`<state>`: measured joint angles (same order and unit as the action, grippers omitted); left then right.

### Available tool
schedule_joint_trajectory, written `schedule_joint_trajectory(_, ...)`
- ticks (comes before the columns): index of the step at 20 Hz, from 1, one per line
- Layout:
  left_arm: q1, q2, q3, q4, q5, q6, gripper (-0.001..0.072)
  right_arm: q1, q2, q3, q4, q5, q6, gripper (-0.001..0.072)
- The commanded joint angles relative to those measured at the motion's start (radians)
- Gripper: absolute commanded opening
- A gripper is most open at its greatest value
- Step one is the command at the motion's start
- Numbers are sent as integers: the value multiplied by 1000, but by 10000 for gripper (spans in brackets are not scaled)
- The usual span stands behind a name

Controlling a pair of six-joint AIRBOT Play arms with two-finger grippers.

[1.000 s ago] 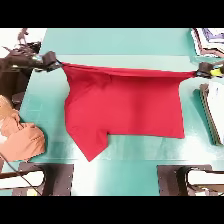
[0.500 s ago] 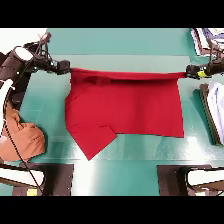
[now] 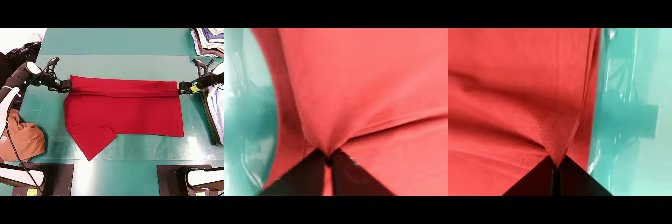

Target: Fold the shirts.

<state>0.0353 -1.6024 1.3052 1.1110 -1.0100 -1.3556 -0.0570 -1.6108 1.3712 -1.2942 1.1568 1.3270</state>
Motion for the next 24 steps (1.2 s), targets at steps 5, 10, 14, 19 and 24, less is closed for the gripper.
schedule_joint_trajectory(5, 5, 57, -23, 53, -166, -69, 488, -24, 15, 86, 88, 176, 7, 390)
schedule_joint_trajectory(10, 5, 332, -291, 86, -189, -139, 489, -110, 213, -44, 91, 214, -21, 387)
schedule_joint_trajectory(14, -10, 557, -636, -40, -204, -169, 488, -170, 375, -211, 91, 175, -39, 386)
schedule_joint_trajectory(19, -101, 706, -870, -108, -97, -273, 488, -184, 492, -343, 97, 116, -58, 385)
schedule_joint_trajectory(24, -200, 705, -884, -206, 98, -273, 488, -184, 495, -349, 98, 127, -57, 386)
